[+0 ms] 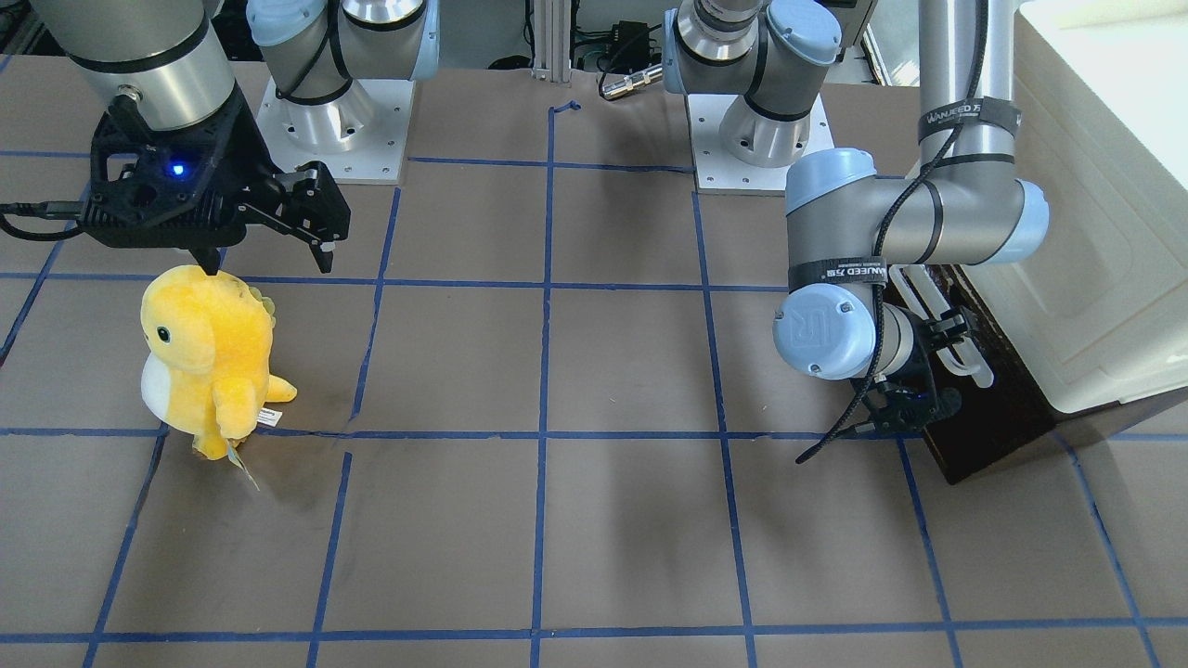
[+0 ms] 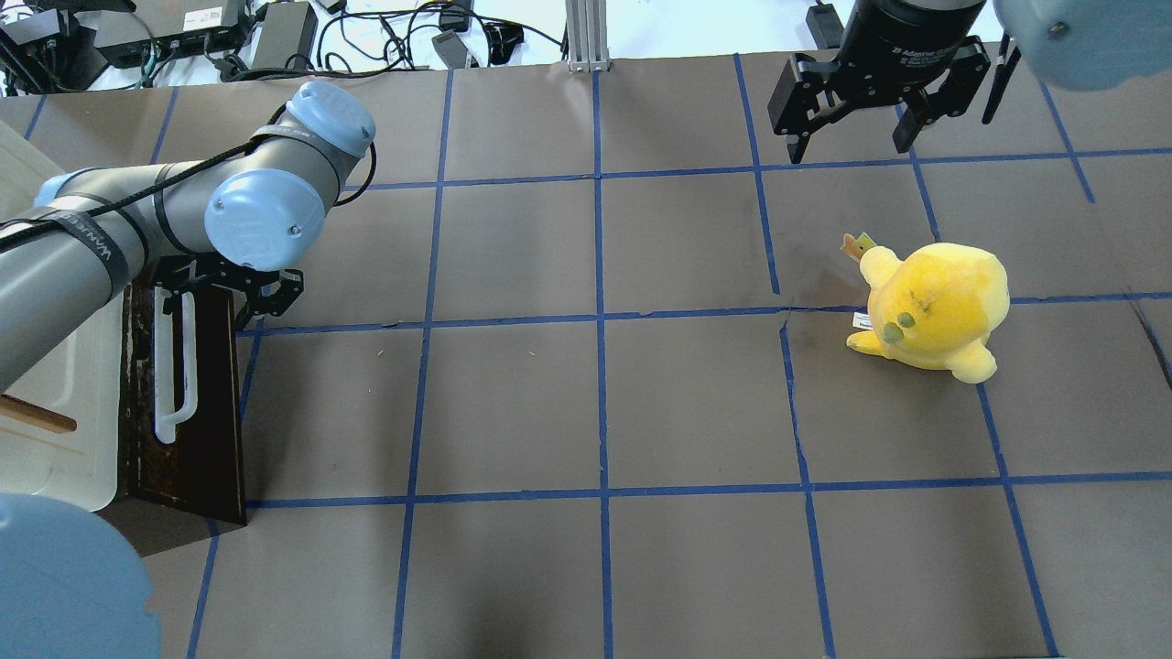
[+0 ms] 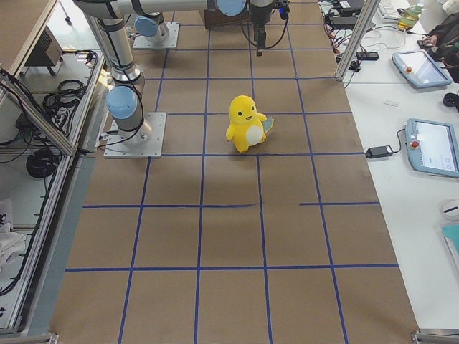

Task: Pull drawer sideways
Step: 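Lower the left gripper around the white handle and close it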

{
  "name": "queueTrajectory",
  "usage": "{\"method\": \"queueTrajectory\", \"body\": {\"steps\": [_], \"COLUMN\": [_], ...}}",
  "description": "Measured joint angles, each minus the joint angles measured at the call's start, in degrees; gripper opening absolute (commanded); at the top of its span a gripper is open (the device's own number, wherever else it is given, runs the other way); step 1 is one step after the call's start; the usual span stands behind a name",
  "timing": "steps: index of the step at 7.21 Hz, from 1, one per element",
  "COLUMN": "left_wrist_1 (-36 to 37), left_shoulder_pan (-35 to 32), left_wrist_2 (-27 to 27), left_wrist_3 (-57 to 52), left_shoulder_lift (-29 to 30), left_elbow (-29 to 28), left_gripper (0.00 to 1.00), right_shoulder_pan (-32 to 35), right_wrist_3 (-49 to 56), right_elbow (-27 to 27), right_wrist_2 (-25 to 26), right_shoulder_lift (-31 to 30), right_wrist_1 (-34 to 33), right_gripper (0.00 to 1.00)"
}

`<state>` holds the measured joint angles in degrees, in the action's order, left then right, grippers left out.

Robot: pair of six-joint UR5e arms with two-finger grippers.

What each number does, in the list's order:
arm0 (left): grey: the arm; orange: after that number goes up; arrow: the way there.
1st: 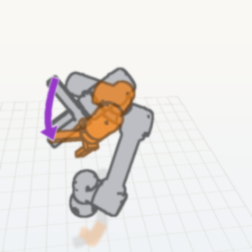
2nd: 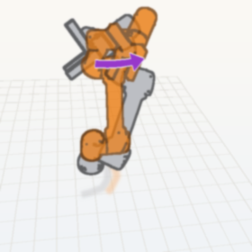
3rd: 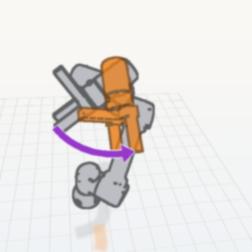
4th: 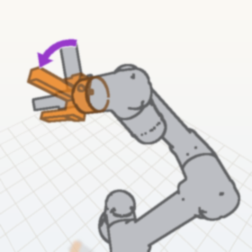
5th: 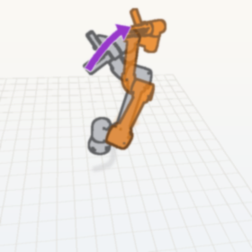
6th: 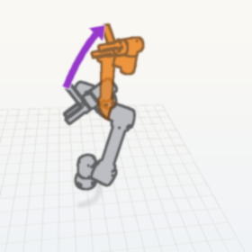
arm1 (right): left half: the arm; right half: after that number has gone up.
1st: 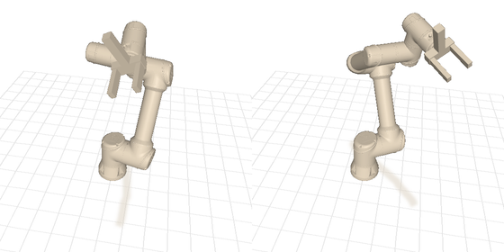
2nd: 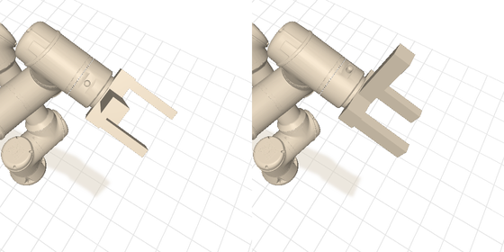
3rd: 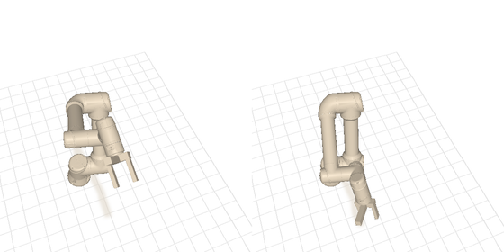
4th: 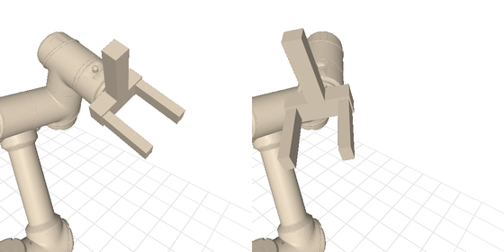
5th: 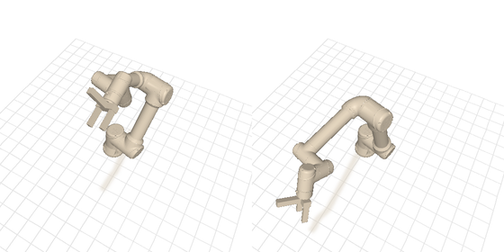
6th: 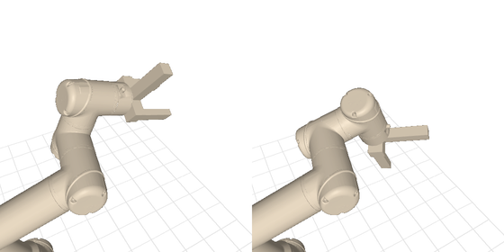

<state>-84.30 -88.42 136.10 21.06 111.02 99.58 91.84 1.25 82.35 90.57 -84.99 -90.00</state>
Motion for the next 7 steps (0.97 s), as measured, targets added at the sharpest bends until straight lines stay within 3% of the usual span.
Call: {"method": "queueTrajectory", "body": {"steps": [1, 7], "left_wrist_1": [-0.17, -0.85], "left_shoulder_pan": [0.00, 0.33], "left_wrist_2": [-0.28, -0.07], "left_wrist_3": [0.48, 0.74], "left_shoulder_lift": [-0.01, -0.53], "left_elbow": [0.04, 2.04], "left_gripper": [0.56, 0.57], "right_shoulder_pan": [0.00, 0.00], "right_wrist_3": [0.02, -0.02], "right_elbow": [0.00, 0.00], "right_wrist_2": [-0.02, -0.04], "right_shoulder_lift": [0.00, 0.00], "right_wrist_1": [0.00, 0.00], "right_gripper": [1.00, 1.00]}}
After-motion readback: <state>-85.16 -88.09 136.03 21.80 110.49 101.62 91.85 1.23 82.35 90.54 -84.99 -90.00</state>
